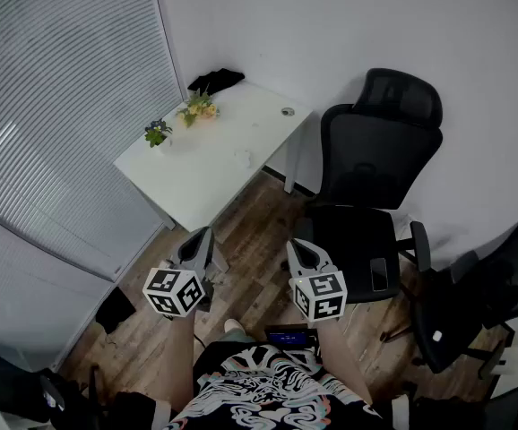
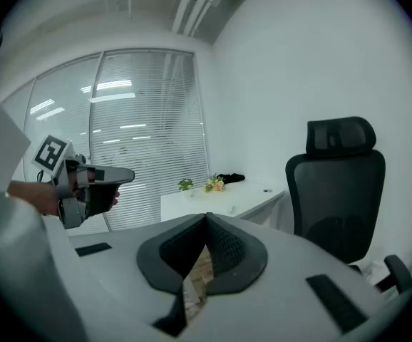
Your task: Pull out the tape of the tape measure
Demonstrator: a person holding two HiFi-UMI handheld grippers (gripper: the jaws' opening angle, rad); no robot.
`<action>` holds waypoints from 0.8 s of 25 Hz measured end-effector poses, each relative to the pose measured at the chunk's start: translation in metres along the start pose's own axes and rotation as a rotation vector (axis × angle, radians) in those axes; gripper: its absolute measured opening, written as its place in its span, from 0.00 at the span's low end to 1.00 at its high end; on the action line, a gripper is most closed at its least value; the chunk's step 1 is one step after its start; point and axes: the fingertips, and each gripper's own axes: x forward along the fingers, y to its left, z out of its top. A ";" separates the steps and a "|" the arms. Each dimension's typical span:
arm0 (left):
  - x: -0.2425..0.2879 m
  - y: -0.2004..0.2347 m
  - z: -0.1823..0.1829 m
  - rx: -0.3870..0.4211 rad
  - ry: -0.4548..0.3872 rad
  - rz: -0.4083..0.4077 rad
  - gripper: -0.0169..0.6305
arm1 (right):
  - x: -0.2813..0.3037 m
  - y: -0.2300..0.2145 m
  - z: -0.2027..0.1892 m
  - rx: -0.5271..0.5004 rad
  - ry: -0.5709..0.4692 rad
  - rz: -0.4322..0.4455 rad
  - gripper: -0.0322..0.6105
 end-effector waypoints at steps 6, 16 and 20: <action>-0.013 -0.013 -0.005 0.002 0.014 0.009 0.03 | -0.014 0.004 -0.001 0.004 0.003 0.029 0.05; -0.027 -0.016 -0.012 0.010 0.014 0.060 0.03 | -0.024 -0.001 -0.008 0.058 0.009 0.036 0.05; -0.032 -0.006 -0.012 0.020 0.010 0.130 0.03 | -0.026 -0.006 -0.008 0.135 0.006 0.065 0.05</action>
